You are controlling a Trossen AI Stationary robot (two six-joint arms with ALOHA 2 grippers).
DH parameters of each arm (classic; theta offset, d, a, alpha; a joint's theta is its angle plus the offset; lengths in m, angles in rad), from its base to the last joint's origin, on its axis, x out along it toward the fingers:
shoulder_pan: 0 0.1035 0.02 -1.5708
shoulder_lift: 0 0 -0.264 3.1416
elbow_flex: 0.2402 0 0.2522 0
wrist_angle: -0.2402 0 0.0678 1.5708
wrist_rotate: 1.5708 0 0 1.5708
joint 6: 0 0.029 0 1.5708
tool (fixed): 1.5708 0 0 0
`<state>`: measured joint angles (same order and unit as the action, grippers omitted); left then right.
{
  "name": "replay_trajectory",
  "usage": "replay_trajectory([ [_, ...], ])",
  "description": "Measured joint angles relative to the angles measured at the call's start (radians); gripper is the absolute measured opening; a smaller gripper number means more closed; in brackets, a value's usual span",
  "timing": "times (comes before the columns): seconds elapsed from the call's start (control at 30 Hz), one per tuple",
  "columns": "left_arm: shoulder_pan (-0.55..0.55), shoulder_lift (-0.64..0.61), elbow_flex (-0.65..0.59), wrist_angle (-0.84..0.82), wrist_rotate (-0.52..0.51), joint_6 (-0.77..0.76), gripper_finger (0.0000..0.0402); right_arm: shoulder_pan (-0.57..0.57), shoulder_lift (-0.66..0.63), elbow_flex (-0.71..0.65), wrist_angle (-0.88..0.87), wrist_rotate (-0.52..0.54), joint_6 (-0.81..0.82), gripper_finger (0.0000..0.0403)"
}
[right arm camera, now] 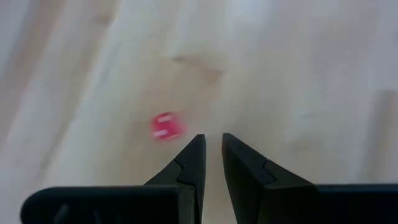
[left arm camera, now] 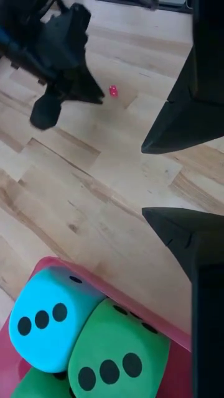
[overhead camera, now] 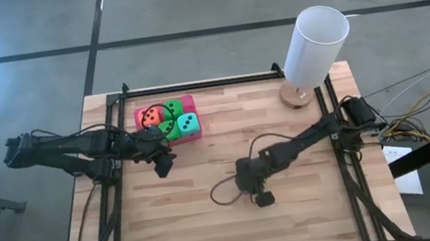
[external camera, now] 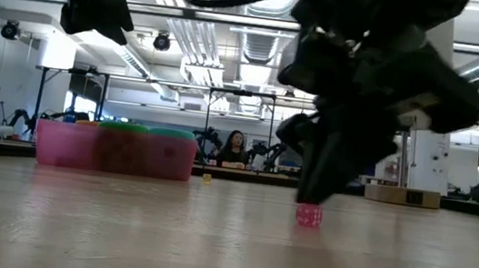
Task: Pick & Place Dice
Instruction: Put the small red dice into the red bin
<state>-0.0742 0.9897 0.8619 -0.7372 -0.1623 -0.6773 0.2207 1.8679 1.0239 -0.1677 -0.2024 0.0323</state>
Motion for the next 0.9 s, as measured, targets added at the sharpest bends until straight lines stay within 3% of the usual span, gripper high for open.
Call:
replay_trajectory([
  [0.4,0.0,0.0,0.0,0.002,0.004,-0.003,0.0154,-0.077,-0.028,0.045,-0.015,0.022,-0.04,0.0052],
  [0.6,-0.002,0.0,0.0,0.019,0.003,0.002,0.0161,-0.047,-0.125,0.042,-0.019,0.031,-0.009,0.0052],
  [0.9,-0.058,0.0,-0.001,0.127,0.003,0.14,0.0168,0.006,-0.32,0.01,-0.164,0.106,0.104,0.0052],
])
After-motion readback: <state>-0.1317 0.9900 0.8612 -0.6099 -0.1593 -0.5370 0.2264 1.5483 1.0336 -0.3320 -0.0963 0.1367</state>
